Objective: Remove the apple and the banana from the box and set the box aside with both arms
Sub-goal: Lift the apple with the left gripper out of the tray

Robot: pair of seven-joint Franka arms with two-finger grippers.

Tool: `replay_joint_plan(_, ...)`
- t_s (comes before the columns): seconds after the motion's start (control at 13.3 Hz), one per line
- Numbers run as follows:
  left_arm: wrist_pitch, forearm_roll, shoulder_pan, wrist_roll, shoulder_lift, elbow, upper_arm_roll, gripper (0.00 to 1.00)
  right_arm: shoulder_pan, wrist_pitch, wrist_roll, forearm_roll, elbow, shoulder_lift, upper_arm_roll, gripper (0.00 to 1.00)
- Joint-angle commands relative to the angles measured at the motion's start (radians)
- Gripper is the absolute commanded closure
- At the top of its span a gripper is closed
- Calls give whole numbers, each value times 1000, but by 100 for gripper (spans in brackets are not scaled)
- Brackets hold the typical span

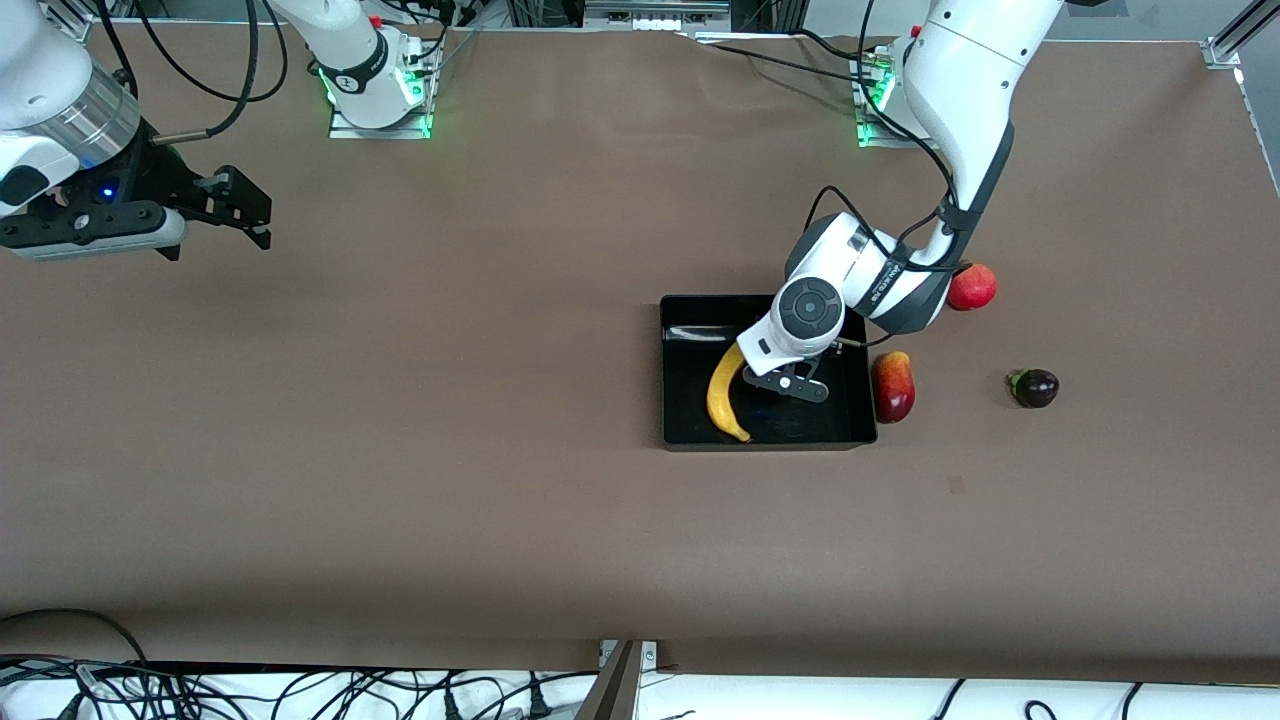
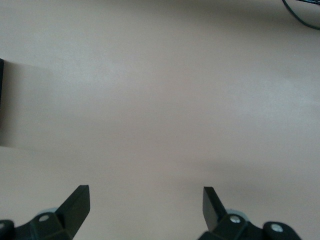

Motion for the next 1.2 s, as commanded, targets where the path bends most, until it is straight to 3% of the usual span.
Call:
replay_joint_plan(0.0,-20,13,2,-8,-31,26,2,78,1,-15,2,14,13,-2,1,0)
replay_joint_plan(0.15,-110,2,15,-10,-58,119,2,78,1,-12,2,14,13,-3,1,0)
replay_joint_plan(0.3,-295,4,31,-4,-58,263,9,78,1,-12,2,14,13,-2,1,0)
replay_joint_plan(0.45,-409,13,83,13,-60,332,11,77,1,-12,2,14,13,-2,1,0)
replay_joint_plan(0.9,-485,54,222,186,-103,210,11,78,1,-11,2,14,13,-2,2,0)
replay_joint_plan(1.12,-349,57,296,231,-175,21,3,78,1,-12,2,14,13,-2,10,0)
